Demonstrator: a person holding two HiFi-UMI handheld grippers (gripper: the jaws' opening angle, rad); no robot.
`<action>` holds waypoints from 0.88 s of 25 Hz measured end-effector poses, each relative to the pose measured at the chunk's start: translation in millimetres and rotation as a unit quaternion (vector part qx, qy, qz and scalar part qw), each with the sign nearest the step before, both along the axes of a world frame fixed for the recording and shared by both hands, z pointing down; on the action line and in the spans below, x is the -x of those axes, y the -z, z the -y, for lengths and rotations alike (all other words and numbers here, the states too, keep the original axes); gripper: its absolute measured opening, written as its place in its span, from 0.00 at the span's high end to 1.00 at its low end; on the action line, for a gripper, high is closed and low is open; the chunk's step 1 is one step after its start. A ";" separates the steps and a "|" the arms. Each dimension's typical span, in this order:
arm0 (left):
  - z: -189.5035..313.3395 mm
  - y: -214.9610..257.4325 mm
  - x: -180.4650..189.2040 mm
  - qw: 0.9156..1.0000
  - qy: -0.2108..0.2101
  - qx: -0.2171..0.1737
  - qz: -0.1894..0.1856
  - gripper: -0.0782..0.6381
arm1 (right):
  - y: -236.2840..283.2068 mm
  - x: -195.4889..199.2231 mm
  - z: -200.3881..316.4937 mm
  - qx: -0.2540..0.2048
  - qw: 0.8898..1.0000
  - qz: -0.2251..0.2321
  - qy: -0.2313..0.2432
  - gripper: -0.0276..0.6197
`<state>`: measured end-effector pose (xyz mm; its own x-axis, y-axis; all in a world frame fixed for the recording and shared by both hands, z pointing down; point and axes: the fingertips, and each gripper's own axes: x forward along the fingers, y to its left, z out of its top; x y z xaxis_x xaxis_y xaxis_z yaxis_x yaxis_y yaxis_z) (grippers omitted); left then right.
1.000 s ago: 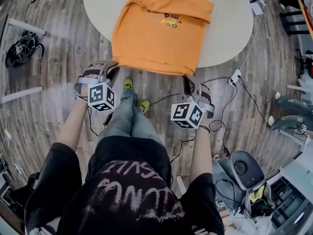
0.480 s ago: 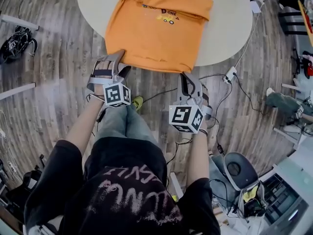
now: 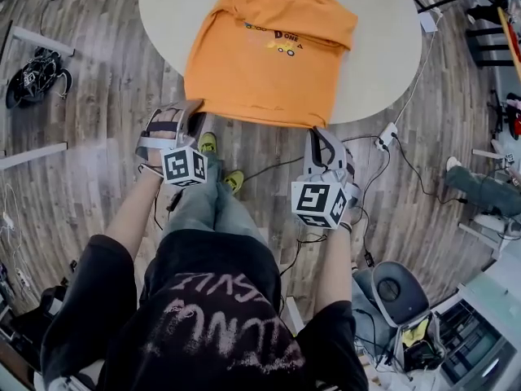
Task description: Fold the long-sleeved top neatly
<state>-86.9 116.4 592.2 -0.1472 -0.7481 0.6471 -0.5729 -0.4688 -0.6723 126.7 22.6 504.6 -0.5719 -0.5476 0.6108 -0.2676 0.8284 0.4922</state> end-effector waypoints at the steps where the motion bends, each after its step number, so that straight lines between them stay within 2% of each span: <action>1: -1.8 3.0 2.3 1.000 -0.001 0.002 -0.001 0.78 | 0.4 0.9 0.2 0.000 1.000 0.000 0.001 0.92; 5: -7.8 20.7 7.7 1.000 -0.018 0.015 -0.003 0.85 | 8.4 4.3 2.0 0.002 1.000 0.007 0.004 0.92; 14: 5.3 73.8 13.7 0.998 -0.054 0.043 -0.014 0.85 | 32.8 1.7 13.6 -0.007 1.000 0.023 0.010 0.92; 22: 13.6 76.4 8.0 0.986 -0.123 0.113 -0.023 0.85 | 16.7 -5.7 18.2 0.013 0.999 -0.005 0.029 0.92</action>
